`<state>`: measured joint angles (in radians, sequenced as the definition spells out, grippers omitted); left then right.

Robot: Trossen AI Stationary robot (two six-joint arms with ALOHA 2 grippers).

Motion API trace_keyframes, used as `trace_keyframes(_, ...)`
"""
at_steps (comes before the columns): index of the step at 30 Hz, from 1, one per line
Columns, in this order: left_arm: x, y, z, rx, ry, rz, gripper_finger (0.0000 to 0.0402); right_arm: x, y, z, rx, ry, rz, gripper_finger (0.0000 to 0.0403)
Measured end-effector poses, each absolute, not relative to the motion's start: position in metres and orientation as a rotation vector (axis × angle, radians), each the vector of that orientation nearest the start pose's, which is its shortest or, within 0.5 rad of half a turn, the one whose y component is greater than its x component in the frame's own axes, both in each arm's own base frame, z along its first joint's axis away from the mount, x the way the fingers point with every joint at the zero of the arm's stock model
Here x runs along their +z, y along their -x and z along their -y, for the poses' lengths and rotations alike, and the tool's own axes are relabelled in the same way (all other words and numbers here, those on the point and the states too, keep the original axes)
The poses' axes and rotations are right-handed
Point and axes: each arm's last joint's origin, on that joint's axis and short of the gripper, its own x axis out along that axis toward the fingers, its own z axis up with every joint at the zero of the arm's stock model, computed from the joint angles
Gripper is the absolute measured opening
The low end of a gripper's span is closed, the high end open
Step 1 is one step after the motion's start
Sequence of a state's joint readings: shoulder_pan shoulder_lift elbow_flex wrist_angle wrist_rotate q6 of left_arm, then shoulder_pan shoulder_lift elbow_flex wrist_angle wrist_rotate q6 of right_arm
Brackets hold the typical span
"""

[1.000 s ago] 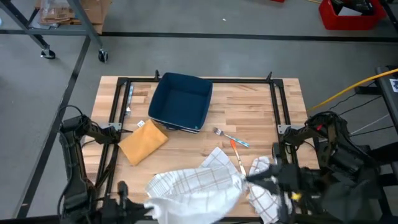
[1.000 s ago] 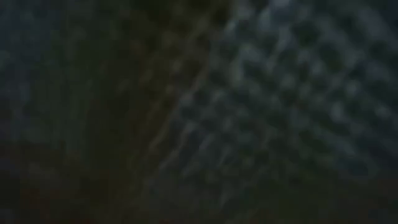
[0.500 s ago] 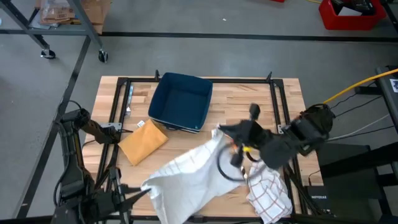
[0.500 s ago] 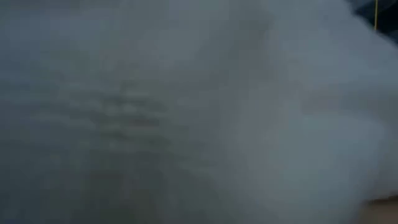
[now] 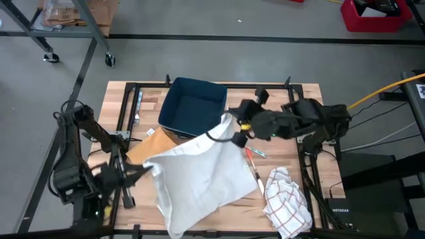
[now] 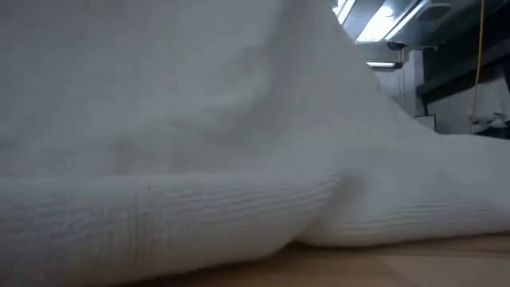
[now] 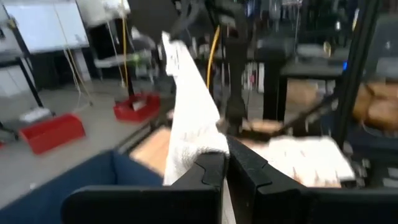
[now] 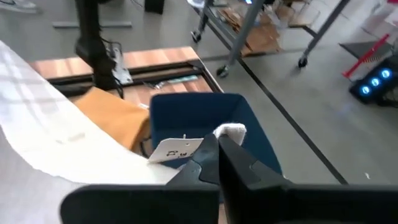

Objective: Fold towel
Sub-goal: Fold the top white patterned towel

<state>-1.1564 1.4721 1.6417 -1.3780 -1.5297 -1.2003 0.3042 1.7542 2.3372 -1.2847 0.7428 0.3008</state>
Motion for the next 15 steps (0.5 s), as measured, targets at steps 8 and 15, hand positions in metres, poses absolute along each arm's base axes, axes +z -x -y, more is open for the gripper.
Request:
trace_keyframes(8, 0.385, -0.123, 0.210, 0.356, 0.068, -0.351, 0.0000, 0.458, -0.322, -0.048, -0.494, 0.068, -0.689, 0.0000)
trace_keyframes(15, 0.370, -0.125, 0.222, 0.332, 0.087, -0.561, 0.0000, 0.419, -0.337, -0.047, -0.435, 0.067, -0.824, 0.0000)
